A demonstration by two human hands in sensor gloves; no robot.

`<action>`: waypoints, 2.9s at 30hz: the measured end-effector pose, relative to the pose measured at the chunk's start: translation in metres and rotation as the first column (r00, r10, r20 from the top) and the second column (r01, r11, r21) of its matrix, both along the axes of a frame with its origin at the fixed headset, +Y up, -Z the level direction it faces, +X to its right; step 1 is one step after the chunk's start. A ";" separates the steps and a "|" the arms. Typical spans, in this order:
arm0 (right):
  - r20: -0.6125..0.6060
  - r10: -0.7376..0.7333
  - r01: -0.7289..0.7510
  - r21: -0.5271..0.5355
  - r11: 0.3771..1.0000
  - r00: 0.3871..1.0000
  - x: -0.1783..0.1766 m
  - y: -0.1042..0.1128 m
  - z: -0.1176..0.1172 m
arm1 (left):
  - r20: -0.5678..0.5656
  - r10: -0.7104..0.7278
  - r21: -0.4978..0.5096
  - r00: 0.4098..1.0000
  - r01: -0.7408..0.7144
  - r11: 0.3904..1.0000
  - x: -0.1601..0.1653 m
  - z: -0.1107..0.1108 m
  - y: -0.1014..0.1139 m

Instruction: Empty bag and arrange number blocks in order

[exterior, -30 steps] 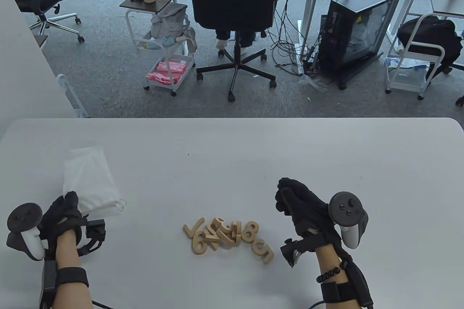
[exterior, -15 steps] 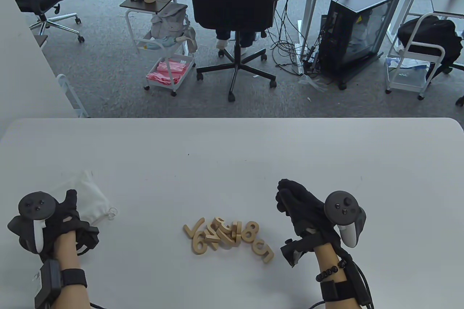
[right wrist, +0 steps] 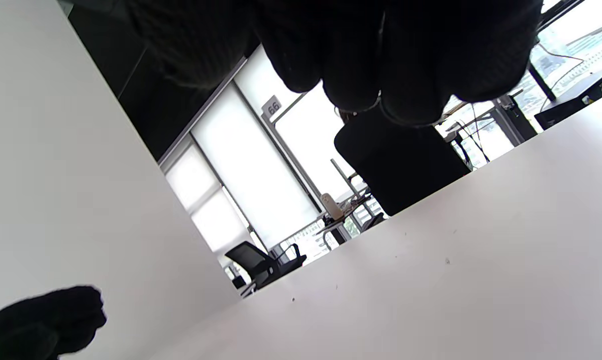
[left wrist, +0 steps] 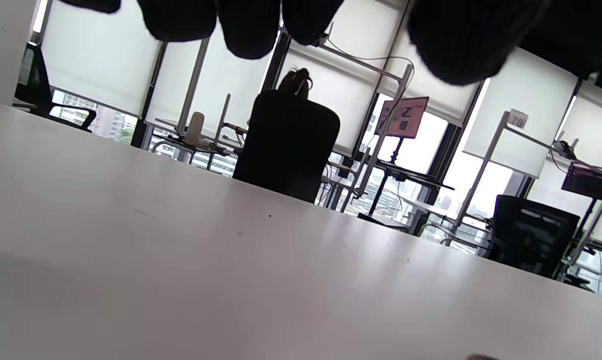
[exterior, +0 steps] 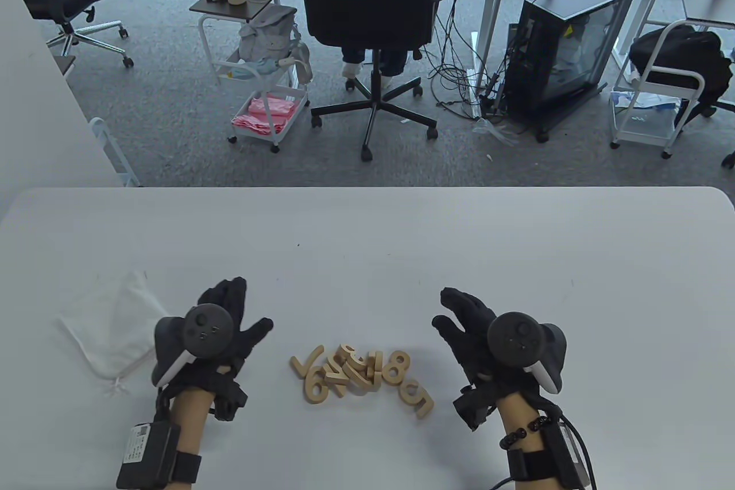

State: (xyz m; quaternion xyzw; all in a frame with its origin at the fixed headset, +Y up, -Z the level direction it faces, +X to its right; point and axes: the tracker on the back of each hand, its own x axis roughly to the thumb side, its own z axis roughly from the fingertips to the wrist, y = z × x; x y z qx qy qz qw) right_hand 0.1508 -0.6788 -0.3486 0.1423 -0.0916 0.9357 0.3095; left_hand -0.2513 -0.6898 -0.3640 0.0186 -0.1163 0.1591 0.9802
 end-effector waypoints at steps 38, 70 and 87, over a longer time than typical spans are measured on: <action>-0.360 0.579 -0.618 0.008 0.786 0.732 -0.119 -0.089 -0.014 | 0.109 -0.207 -0.001 0.972 0.208 0.978 0.035 0.011 -0.031; -0.325 0.691 -0.762 -0.237 0.602 0.646 -0.061 -0.081 -0.038 | 0.121 -0.216 -0.025 0.969 0.220 0.975 0.031 0.011 -0.031; -0.274 0.599 -0.652 -0.184 0.735 0.753 -0.061 -0.058 -0.032 | 0.118 -0.206 -0.020 0.972 0.209 0.978 0.029 0.011 -0.030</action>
